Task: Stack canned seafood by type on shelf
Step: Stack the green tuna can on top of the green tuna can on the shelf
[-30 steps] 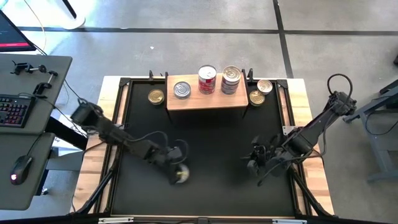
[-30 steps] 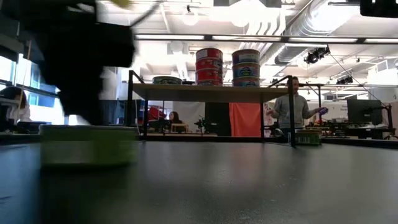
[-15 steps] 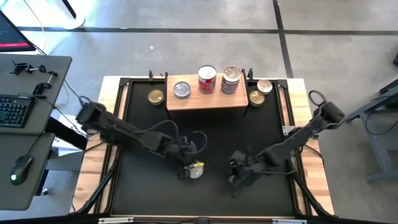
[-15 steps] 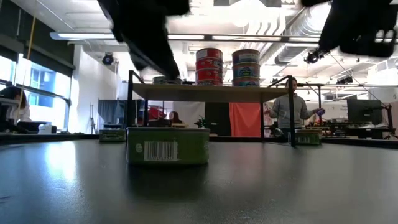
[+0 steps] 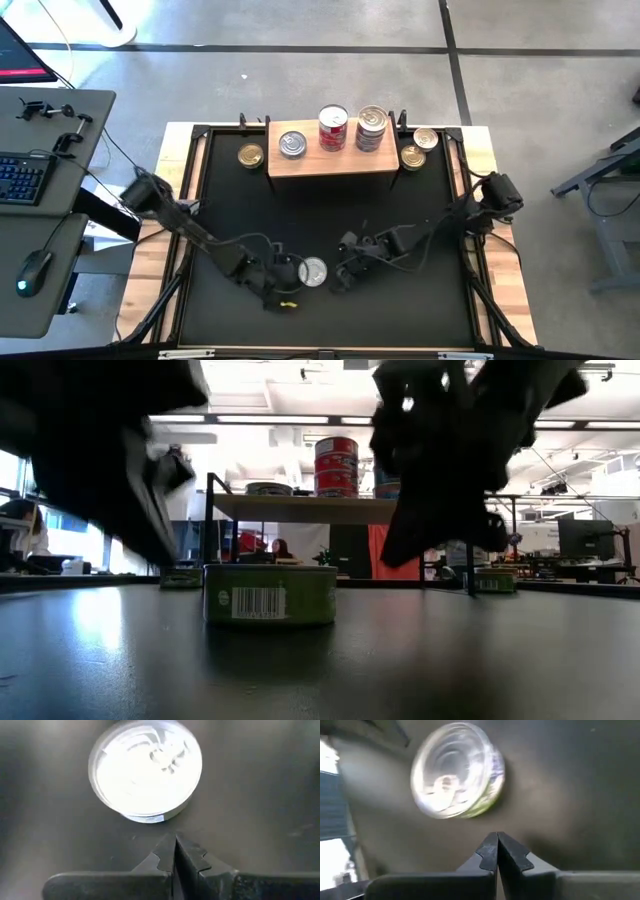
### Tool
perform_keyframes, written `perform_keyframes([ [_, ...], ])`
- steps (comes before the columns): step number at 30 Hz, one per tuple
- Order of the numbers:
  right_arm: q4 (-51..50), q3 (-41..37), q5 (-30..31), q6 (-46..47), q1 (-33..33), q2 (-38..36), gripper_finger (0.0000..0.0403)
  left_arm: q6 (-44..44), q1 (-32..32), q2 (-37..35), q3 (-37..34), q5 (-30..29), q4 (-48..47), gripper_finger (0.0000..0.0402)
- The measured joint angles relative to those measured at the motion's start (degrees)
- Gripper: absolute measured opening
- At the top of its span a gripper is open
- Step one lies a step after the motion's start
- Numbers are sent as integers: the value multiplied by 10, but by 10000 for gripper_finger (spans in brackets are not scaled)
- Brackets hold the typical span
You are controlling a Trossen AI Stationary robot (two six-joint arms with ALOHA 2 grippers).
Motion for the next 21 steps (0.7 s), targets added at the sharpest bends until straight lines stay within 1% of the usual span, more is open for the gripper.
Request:
perform_keyframes([
  [3, 10, 0, -23, -9, -22, 17, 0, 25, 13, 45, 16, 1, 16, 0],
  [5, 29, 0, -30, -11, -31, 25, 0, 22, 23, 59, 33, 1, 26, 0],
  [8, 50, 0, -30, -9, -38, 38, 0, 23, 30, 75, 39, 0, 27, 0],
  [14, 42, 0, -23, -5, -40, 48, 0, 56, 37, 77, 41, 4, 47, 0],
  [21, 40, 2, -32, 11, -32, 48, 0, 57, 40, 77, 41, 19, 66, 0],
])
